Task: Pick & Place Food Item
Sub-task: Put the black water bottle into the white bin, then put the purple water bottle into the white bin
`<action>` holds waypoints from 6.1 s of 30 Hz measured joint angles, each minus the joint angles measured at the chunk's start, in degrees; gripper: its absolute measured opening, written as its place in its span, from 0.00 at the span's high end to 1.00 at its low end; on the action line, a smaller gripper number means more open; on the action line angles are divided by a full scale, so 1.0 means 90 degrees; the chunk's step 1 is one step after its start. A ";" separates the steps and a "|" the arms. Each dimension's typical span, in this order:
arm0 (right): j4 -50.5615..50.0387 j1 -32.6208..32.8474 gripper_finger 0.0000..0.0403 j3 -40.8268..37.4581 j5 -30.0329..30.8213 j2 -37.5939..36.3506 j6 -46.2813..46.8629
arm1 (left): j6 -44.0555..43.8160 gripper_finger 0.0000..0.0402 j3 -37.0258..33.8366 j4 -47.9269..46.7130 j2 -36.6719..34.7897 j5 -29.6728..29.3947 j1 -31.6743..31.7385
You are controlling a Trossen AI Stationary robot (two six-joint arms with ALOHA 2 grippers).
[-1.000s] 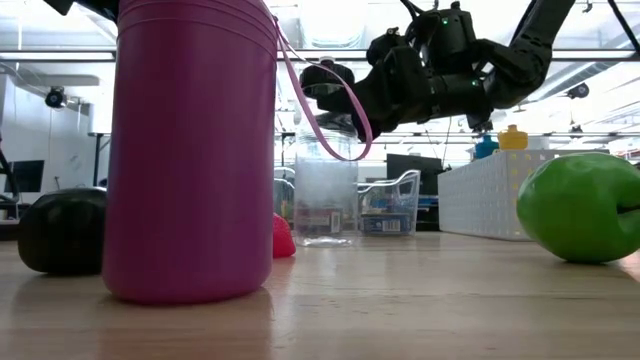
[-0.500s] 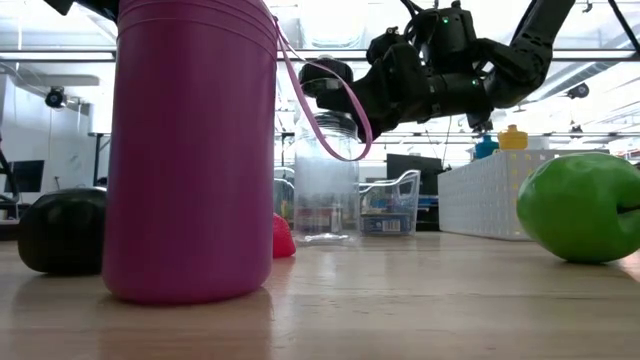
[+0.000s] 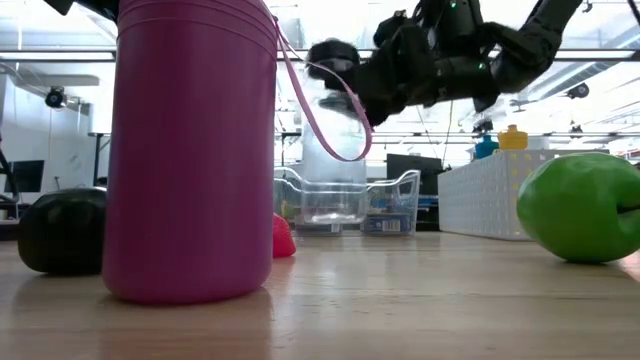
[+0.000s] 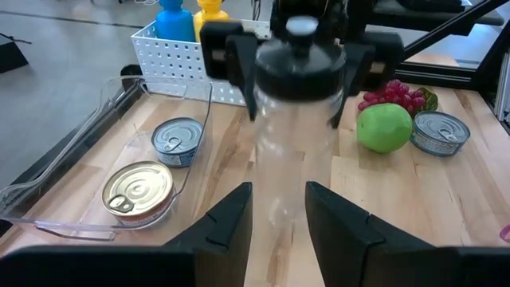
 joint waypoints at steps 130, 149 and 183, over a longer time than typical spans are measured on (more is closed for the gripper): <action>-0.3331 -0.2208 0.22 -0.1073 0.8028 -0.3341 0.1987 | 0.0006 0.70 0.0000 -0.0028 0.0000 -0.0002 0.0001; -0.3323 -0.2205 0.10 -0.1073 0.7932 -0.3384 0.2087 | 0.0006 0.70 0.0000 -0.0029 0.0000 -0.0002 0.0004; -0.3326 -0.0377 0.09 -0.0981 0.7940 -0.5147 -0.0250 | 0.0005 0.70 0.0000 -0.0027 0.0002 -0.0002 0.0004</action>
